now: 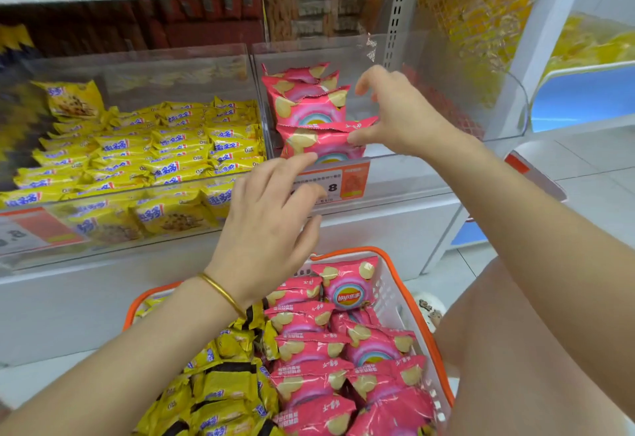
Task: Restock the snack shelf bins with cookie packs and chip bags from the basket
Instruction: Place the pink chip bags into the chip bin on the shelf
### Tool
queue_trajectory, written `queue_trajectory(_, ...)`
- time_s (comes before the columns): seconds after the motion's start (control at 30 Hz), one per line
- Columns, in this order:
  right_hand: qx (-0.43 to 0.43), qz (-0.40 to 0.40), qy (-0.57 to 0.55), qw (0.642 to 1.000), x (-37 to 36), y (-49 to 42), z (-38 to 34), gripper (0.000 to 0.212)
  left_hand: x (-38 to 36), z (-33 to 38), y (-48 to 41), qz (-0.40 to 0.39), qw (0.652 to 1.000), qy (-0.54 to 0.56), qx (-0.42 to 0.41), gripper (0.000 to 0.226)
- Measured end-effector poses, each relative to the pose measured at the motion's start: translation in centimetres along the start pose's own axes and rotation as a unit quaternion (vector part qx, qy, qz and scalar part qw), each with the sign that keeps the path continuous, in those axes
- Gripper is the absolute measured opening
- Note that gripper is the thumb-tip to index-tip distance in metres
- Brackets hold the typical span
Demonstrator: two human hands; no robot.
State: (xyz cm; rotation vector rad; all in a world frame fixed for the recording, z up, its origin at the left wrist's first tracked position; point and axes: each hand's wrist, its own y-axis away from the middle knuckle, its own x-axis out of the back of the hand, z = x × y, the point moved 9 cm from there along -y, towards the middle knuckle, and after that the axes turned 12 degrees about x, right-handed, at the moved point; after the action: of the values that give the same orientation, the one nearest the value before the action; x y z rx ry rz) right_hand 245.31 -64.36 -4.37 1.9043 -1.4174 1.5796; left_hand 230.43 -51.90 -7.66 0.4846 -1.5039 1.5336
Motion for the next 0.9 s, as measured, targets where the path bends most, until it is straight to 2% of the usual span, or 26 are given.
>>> queue_trajectory(0.1,0.019,-0.023,-0.015,0.999,-1.5,-0.9,-0.4,0.032,0.3,0.3,-0.9,0.019,1.000,-0.024,-0.005,0.022)
queue_trajectory(0.23,-0.040,0.010,-0.157,0.987,-1.7,-2.6,0.7,0.016,0.7,0.1,-2.8,0.032,0.998,-0.061,0.005,0.028)
queue_trajectory(0.33,-0.071,-0.003,-0.225,0.972,-2.5,-3.7,1.2,0.010,0.4,-0.5,-3.6,0.022,0.996,-0.080,0.013,0.030)
queue_trajectory(0.43,-0.081,-0.024,-0.202,0.976,-4.1,-3.5,1.6,0.015,-0.3,-1.0,-3.6,0.005,0.995,-0.101,0.022,0.032)
queue_trajectory(0.57,-0.087,0.073,-0.180,0.977,-2.5,-2.8,2.6,0.020,-0.7,-1.3,-3.2,-0.011,0.994,-0.108,0.026,0.036)
queue_trajectory(0.67,-0.069,0.063,-0.155,0.983,-2.3,-2.4,2.1,0.025,-0.4,-1.2,-2.9,-0.005,0.995,-0.097,0.027,0.036)
queue_trajectory(0.77,-0.073,0.037,-0.149,0.986,-2.4,-1.6,1.5,0.041,0.2,-0.7,-2.3,0.009,0.996,-0.082,0.022,0.035)
queue_trajectory(0.9,-0.037,0.078,-0.046,0.995,0.7,-0.3,0.6,0.062,1.2,0.5,-0.6,0.050,0.997,-0.059,-0.023,0.026)
